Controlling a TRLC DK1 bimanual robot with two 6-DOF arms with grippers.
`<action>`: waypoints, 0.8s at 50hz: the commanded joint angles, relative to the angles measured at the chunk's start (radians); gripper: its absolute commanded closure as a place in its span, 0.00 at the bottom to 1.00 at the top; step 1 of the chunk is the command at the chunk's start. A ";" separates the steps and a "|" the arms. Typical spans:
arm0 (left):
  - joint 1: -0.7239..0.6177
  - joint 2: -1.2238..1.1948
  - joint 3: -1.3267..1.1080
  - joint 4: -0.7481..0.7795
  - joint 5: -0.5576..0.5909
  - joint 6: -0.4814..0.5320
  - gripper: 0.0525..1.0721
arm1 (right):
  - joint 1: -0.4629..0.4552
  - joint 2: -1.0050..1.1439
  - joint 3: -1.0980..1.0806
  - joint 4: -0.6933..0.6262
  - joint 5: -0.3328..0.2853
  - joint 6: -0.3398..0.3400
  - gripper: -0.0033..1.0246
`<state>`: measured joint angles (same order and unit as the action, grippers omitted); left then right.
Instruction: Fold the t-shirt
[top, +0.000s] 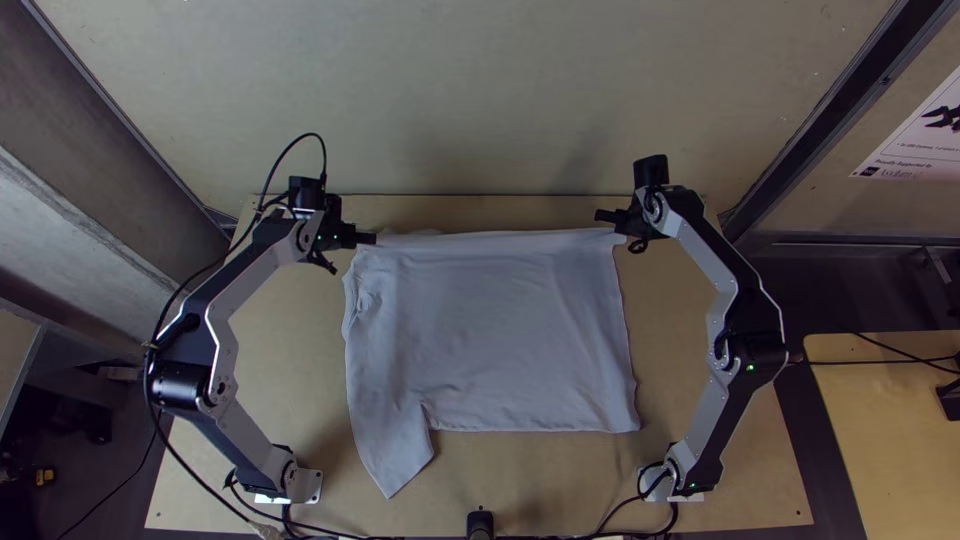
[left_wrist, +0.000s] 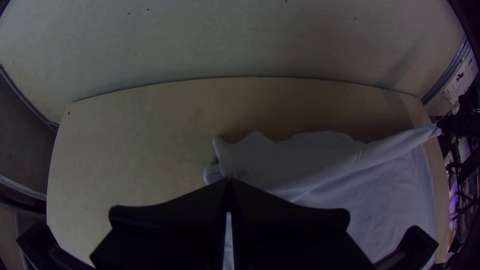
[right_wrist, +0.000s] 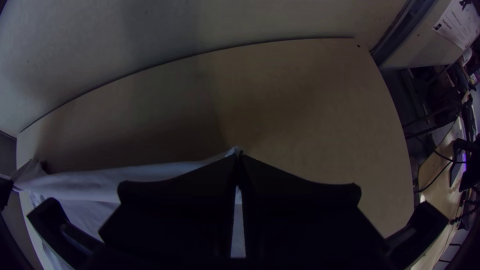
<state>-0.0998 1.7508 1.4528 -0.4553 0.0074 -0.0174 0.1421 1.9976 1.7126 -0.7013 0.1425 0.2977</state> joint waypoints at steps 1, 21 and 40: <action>-0.003 -0.080 -0.078 0.015 0.000 0.016 0.97 | 0.008 -0.071 -0.085 0.023 0.020 -0.008 0.97; -0.009 -0.267 -0.356 0.061 0.000 -0.001 0.97 | 0.037 -0.212 -0.363 0.114 0.048 0.000 0.97; -0.071 -0.366 -0.603 0.129 0.006 -0.064 0.97 | 0.030 -0.247 -0.594 0.223 0.068 0.006 0.97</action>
<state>-0.1535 1.4078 0.9123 -0.3370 0.0151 -0.0521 0.1764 1.7725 1.1873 -0.5053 0.1852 0.2981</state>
